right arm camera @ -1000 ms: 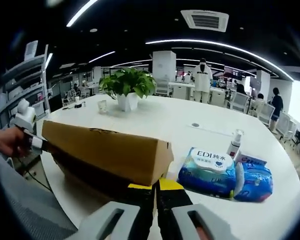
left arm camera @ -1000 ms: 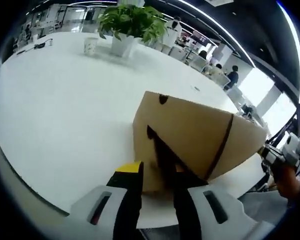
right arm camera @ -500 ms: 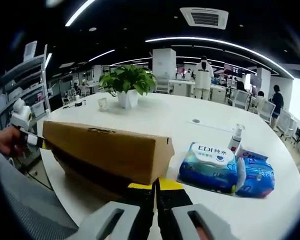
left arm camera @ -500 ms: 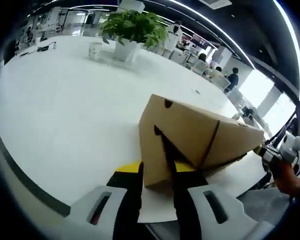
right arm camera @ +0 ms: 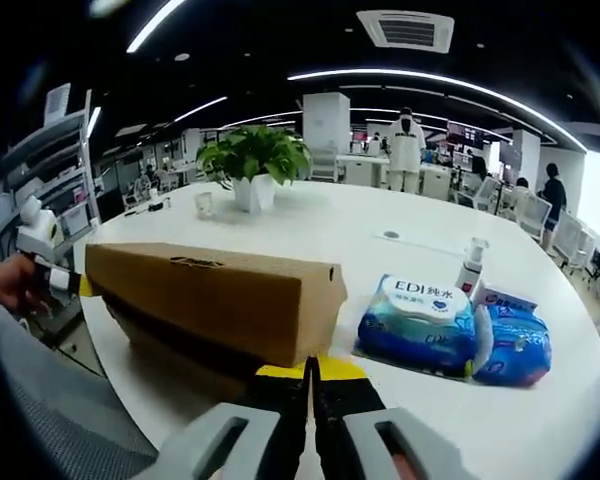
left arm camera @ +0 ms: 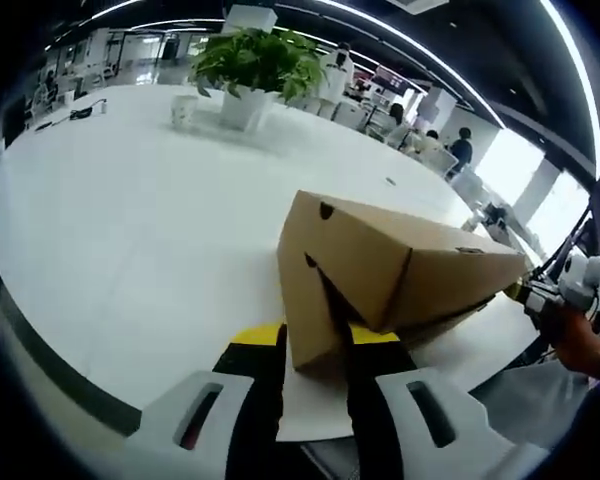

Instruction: Operate the shoe box by opening the lid, removing the specified soft item, and placing it in the target area until the item is outside and the box remains undamaged.

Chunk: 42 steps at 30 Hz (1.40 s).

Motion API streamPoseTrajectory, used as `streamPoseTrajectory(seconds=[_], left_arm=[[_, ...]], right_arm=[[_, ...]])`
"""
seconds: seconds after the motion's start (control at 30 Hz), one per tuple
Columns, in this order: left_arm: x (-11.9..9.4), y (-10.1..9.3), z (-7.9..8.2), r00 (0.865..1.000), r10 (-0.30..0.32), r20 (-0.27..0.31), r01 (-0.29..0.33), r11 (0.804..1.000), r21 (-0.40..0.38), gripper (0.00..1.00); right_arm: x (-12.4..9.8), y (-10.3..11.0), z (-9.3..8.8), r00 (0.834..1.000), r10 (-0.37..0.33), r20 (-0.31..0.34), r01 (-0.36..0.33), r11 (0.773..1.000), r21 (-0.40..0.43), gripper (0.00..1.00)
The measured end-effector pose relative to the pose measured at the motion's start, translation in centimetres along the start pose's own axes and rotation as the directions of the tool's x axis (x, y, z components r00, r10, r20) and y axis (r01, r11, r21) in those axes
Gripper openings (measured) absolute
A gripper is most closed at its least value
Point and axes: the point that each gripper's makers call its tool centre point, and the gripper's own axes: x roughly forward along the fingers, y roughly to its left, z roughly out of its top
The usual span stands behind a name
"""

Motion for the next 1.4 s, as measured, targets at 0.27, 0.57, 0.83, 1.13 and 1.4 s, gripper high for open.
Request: streamPoseTrajectory(seconds=[0.27,0.57,0.83,1.13,1.4], left_arm=[[-0.2,0.1,-0.2,1.0,-0.001,0.0,0.001,1.0,0.009,0.22],[-0.4,0.1,-0.3,1.0,0.003,-0.001,-0.003,0.999,0.051,0.23],[-0.8,0.1,-0.1,1.0,0.013,0.006,-0.013,0.995,0.102,0.23],[-1.4,0.4,-0.2,1.0,0.017,0.015,-0.019,0.994,0.111,0.23],[-1.6,0.4,-0.4,1.0,0.018,0.014,-0.02,0.992,0.123,0.23]], right_arm=[[0.2,0.1,-0.5,1.0,0.005,-0.014,-0.005,1.0,-0.003,0.0],[0.3,0.1,-0.8,1.0,0.002,-0.02,-0.002,1.0,-0.001,0.0],[0.3,0.0,-0.9,1.0,0.001,-0.019,-0.001,1.0,0.005,0.0],[0.2,-0.1,-1.0,1.0,-0.002,-0.017,0.002,1.0,0.005,0.0],[0.2,-0.2,-1.4,1.0,-0.007,-0.024,0.007,1.0,-0.002,0.0]])
